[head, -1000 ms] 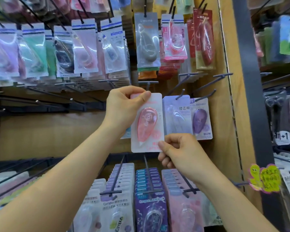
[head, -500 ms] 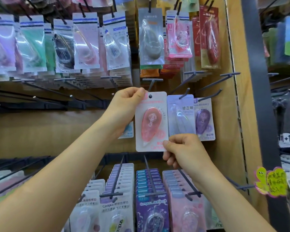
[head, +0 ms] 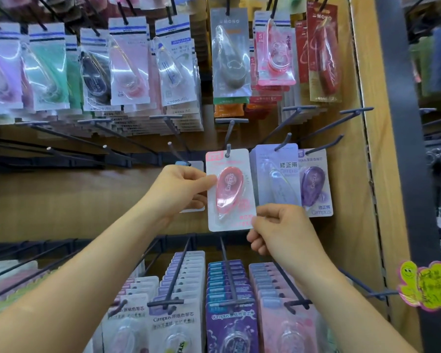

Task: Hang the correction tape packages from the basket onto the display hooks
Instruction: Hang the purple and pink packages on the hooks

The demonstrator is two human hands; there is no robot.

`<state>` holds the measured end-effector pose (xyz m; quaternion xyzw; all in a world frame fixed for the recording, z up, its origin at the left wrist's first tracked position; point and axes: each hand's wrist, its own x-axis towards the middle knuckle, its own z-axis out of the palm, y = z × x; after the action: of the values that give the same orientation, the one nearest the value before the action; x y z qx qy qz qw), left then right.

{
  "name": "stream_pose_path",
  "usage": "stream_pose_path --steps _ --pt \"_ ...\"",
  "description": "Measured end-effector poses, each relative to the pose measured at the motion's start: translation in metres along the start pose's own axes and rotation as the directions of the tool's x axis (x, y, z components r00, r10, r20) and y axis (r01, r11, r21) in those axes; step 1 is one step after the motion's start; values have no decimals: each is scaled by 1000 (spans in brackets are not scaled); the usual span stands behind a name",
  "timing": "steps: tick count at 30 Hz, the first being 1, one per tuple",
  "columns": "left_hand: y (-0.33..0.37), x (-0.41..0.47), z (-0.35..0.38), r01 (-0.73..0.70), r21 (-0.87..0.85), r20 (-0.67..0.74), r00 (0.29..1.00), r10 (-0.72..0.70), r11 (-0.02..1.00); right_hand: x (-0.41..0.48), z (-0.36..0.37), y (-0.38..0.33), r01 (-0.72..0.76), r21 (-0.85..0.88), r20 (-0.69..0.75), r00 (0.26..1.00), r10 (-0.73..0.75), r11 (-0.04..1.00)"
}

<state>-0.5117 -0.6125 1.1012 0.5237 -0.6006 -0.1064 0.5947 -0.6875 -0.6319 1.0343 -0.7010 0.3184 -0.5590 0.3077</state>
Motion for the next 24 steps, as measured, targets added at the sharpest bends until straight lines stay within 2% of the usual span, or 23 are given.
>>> stream_pose_path --steps 3,6,10,17,24 --pt "-7 16 8 -34 124 -98 994 46 992 2 -2 8 84 -301 23 996 -81 950" --pt "-19 40 16 -67 212 -127 987 96 975 0 -7 11 152 -439 58 988 -141 885" --pt "-37 76 27 -18 282 -142 988 60 959 0 -13 16 192 -465 104 981 -162 864" --pt "-61 112 39 55 289 -199 980 3 956 -3 -26 24 275 -523 187 960 -207 806" --pt "-55 40 17 7 444 -159 985 71 896 -19 -29 26 412 -455 333 901 -278 789"
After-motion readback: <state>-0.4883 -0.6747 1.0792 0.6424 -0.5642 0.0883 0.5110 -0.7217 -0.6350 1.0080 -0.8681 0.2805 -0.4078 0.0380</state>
